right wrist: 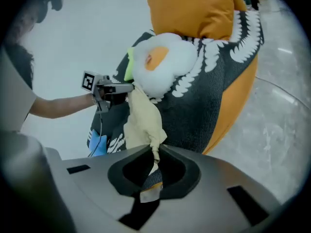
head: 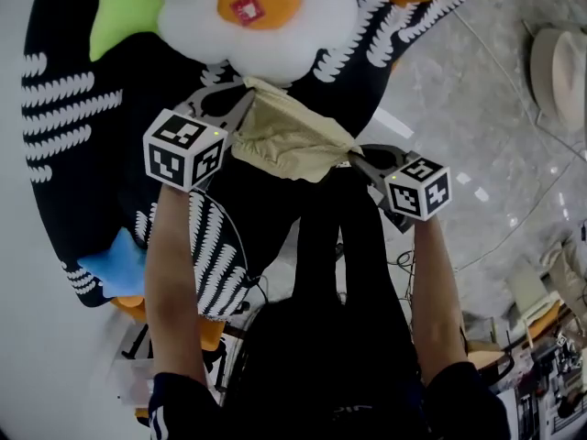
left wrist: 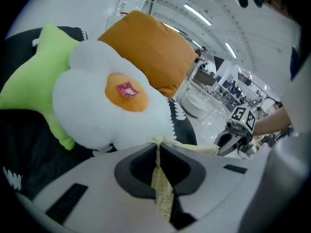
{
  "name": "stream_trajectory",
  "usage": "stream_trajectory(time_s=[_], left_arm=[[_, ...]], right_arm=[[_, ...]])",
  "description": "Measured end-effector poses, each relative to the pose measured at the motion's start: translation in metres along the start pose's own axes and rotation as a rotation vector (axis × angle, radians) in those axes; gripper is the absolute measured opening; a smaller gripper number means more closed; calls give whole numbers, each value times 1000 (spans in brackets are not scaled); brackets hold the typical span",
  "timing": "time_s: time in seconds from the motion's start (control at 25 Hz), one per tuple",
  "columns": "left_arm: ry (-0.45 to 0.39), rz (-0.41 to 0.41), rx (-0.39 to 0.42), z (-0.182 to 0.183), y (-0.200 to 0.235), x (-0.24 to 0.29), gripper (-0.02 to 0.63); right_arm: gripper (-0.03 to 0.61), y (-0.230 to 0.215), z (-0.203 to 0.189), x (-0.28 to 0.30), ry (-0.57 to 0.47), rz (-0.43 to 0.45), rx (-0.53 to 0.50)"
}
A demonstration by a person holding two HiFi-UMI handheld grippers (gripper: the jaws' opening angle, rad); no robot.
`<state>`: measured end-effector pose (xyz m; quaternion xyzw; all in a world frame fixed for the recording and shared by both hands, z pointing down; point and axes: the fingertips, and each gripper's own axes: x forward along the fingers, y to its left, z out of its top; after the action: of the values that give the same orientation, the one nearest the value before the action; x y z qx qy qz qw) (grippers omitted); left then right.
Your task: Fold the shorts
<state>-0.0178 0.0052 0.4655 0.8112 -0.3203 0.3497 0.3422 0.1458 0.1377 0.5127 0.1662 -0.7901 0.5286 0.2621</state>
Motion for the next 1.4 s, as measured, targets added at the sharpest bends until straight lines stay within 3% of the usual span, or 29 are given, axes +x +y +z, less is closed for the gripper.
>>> stream_trajectory(time_s=[0.08,0.2,0.36,0.48,0.64,0.76,0.84,0.92,1.08,1.2,1.32,1.4], left_arm=[[-120,4,-69,11,-2,-18,20],[-272,21,-135,32,3,-47,20],[-312,47,-133,35,10,-72,20],[-360,71,-112,41,7,-105,20],[-445,134,-122,43,2,-171,20],[-511,207,-154,46,10,-234,20],[-549,261,-194,44,17,-281,20],[-546,306,-263,28,22,-319,21],[-465,407,-406,-43,45,-351,21],[-604,475,-517,-74,70,-393,21],[-758,563,-487,-88,67,-447,21],[-804,615,-473,-114,53,-464,23]], right_arm=[[34,18,20,-25,-72,19,-93],[32,16,54,-49,-113,-63,-235],[32,25,100,-63,-90,-111,-407],[31,55,134,-76,-133,-82,-497],[31,105,150,-79,-41,-132,-765],[31,154,175,-69,11,-88,-916],[31,193,196,-62,19,1,-952],[31,226,212,-49,76,87,-1013],[31,260,227,12,207,98,-1198],[31,292,237,60,213,96,-1261],[31,344,253,82,133,119,-1345],[31,372,249,92,130,149,-1443]])
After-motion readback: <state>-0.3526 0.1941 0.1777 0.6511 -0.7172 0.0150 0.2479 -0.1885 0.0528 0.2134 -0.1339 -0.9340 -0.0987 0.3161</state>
